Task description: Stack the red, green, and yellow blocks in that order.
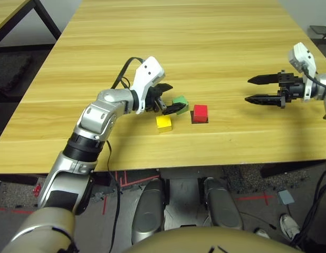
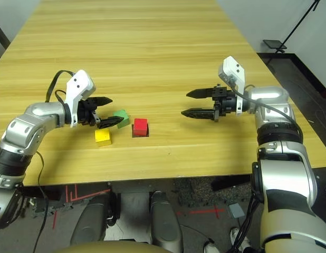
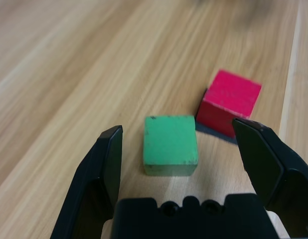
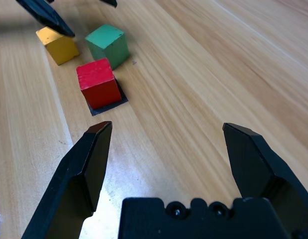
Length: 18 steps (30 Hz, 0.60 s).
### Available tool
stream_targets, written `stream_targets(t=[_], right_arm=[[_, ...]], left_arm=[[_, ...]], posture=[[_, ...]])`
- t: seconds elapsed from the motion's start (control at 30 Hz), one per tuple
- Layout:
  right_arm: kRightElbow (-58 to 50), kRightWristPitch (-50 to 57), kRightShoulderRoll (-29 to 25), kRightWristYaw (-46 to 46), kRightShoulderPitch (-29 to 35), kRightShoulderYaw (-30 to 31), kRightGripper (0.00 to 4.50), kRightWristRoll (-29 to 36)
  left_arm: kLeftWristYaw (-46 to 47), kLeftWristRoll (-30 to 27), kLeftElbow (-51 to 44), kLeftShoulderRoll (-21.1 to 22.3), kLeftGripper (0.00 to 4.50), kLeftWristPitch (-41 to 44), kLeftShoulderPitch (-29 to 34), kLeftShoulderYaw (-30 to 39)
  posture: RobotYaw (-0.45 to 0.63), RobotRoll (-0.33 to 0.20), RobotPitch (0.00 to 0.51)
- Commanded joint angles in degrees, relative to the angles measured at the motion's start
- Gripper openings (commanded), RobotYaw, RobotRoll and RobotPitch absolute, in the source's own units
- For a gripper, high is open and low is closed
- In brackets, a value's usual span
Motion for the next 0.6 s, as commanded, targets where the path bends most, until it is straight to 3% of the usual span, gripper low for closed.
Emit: stream_targets(t=[0.03, 0.3, 0.6], right_arm=[[-5.1, 2.9, -0.4, -2.1, 2.7, -1.8, 4.48, 1.9], [-16.2, 9.9, 1.0, -6.4, 8.4, -3.2, 4.48, 5.6], [-22.2, 14.1, 2.2, -8.9, 10.1, -2.6, 4.48, 8.3]], left_arm=[[-1.0, 2.8, 1.9, -0.7, 4.5, 1.4, -1.4, -2.4], [0.6, 6.4, 4.7, -2.6, 4.5, 1.7, -2.3, -2.3], [1.1, 9.6, 7.9, -4.9, 4.5, 2.0, -3.5, -2.7]], posture=[[0.19, -0.113, 0.094], [0.17, -0.084, 0.117], [0.18, -0.069, 0.135]])
